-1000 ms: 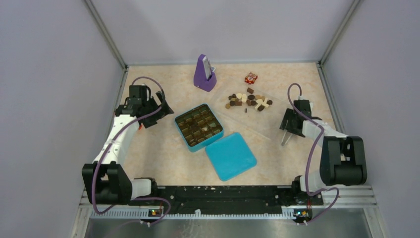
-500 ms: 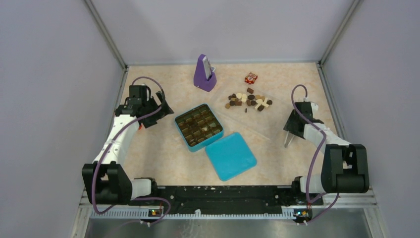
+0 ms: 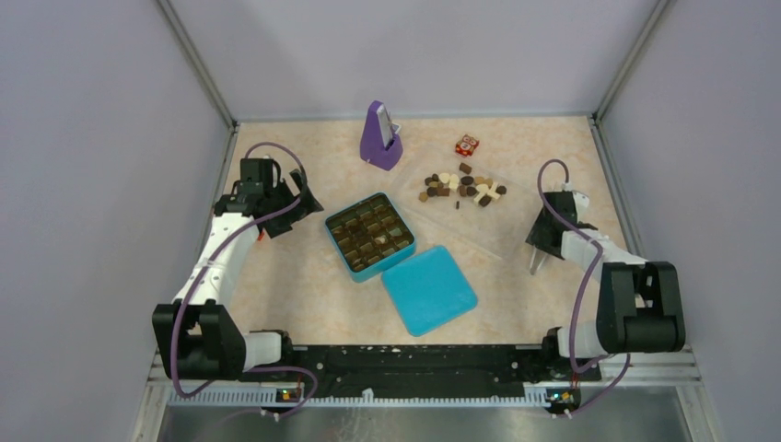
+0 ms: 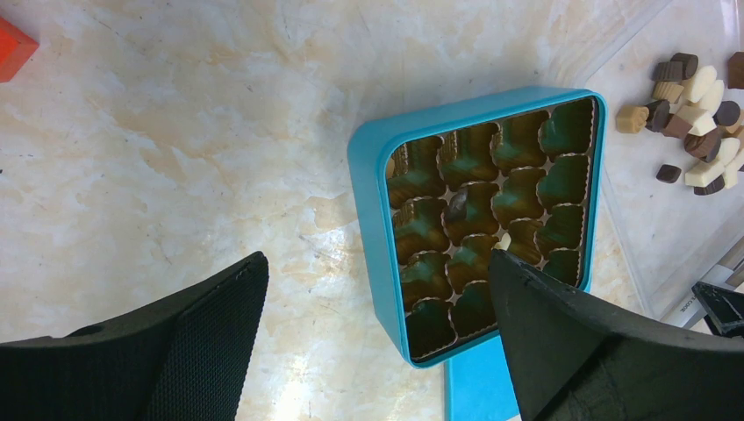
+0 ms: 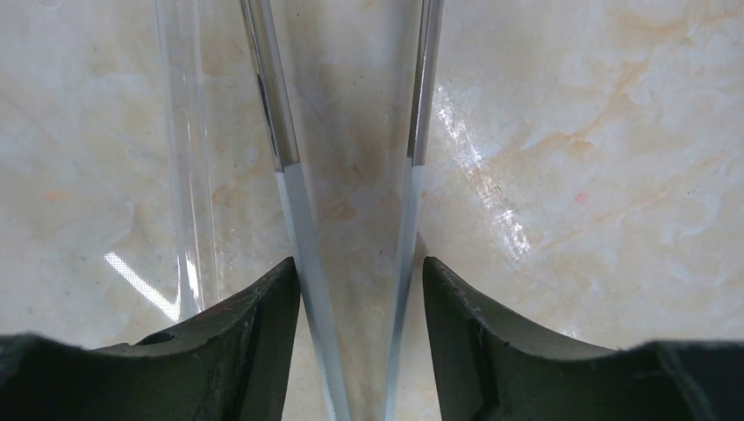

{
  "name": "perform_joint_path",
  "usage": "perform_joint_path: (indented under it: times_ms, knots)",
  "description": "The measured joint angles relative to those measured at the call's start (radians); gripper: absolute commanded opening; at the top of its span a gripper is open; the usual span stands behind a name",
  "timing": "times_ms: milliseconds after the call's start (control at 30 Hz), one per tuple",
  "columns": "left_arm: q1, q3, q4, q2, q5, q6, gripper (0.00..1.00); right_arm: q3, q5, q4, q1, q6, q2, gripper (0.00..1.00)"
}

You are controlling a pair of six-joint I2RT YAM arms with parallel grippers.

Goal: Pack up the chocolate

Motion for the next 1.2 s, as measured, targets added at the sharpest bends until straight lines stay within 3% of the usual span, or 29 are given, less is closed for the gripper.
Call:
perform_joint_path:
  times_ms: [333, 633, 933, 1100, 1200]
  knots:
    - [0.000, 0.000, 0.000, 0.000, 0.000, 0.000, 0.99, 0.001, -0.002, 0.014, 0.000, 0.001, 0.023, 0.51]
    - [0.000, 0.000, 0.000, 0.000, 0.000, 0.000, 0.99, 0.007, -0.006, 0.013, 0.000, 0.003, 0.029, 0.22]
    - [0.000, 0.000, 0.000, 0.000, 0.004, 0.001, 0.99, 0.039, -0.008, -0.179, 0.000, -0.015, -0.168, 0.20]
    - [0.000, 0.000, 0.000, 0.000, 0.011, 0.001, 0.99, 0.163, -0.069, -0.290, 0.010, -0.045, -0.288, 0.20]
    - [0.000, 0.000, 0.000, 0.000, 0.019, 0.001, 0.99, 0.246, -0.130, -0.344, 0.077, -0.062, -0.304, 0.20]
